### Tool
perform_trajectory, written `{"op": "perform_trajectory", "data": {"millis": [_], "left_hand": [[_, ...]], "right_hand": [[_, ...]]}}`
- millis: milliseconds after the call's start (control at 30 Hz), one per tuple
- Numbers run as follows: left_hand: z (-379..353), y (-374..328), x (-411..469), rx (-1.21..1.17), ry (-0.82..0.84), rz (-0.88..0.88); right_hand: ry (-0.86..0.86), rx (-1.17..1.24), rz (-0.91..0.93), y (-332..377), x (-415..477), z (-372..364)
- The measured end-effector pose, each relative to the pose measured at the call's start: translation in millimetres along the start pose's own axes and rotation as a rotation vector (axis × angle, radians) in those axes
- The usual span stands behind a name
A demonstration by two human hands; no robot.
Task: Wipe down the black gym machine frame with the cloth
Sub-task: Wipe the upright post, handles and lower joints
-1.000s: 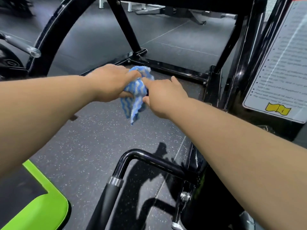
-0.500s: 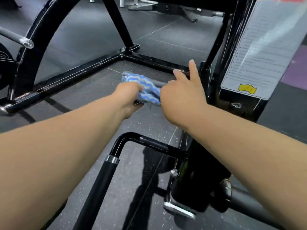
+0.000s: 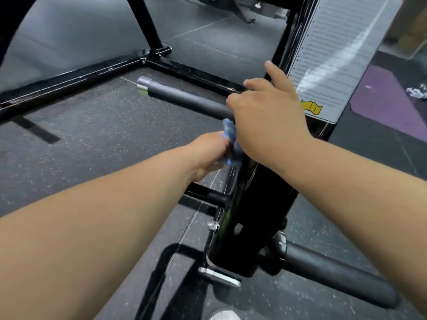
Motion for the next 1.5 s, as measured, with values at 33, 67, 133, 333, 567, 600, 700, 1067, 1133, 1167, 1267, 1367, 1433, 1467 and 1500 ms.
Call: {"op": "perform_trajectory", "data": {"millis": [33,67,133,333,567,600,700,1067,1133,1167,1267,1367,1433,1467,1500], "left_hand": [[3.5,-6.3,-3.6,0.294,0.011,-0.071],[11.1,-11.5,-9.4,0.577,-0.01,-0.14],[29.3,-13.8,-22.6,1.029,-0.065,-0.214],[22.2,20.2,-64.0,1.208,0.1,-0.236],[26.3,19.9,-71.2,1.312,0.043,-0.548],[47.9,20.7,-67.0,1.371,0.024,-0.473],[124.7,16.8,-64.6,1.438,-0.121,-0.2],[4.1,24.9,-55.2,1.207,0.119,-0.314],[7.6,24.0,-53.5,1.153,0.166,-0.276],[16.1,22.5,-53.9,1.155,0.183,-0.238],[55.3,19.5,-58.9,1.127,0.182,-0.095],[96.5,18.6,-63.5,0.942,0.104,0.012],[118.5,19.4,-66.7,0.959,-0.005,-0.004],[130.2,22.1,-70.3,0.96,-0.077,-0.021],[138.8,28.6,-73.9,0.906,-0.138,-0.026]], "right_hand": [[-0.012,0.007,0.001,-0.9,-0.2,0.6],[-0.012,0.011,-0.002,-0.4,-0.5,0.1],[0.014,0.021,-0.015,3.7,-4.3,-2.7],[0.24,0.033,0.057,53.1,-32.1,-37.7],[0.22,0.091,0.023,54.9,-31.8,-36.1],[0.226,0.081,0.022,54.9,-34.3,-38.6],[0.275,0.032,0.054,62.9,-39.3,-44.5],[0.506,0.009,0.362,83.7,-54.5,-63.8],[0.523,0.046,0.334,80.5,-50.5,-63.7],[0.518,0.095,0.307,79.5,-47.2,-61.2],[0.476,0.149,0.226,78.1,-44.3,-61.5],[0.474,0.218,0.185,89.6,-46.7,-66.0],[0.482,0.371,0.138,97.9,-41.9,-72.7],[0.494,0.446,0.13,104.8,-37.5,-78.8],[0.503,0.504,0.131,110.3,-33.2,-84.8]]}}
Point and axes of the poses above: each hand's wrist, its own x-axis towards the middle knuckle, its own z-axis out of the back of the hand, y = z × x, the point moved 10 cm from there along x, towards the middle knuckle, and after that the axes turned 3 degrees about z, right-handed, at the moved point
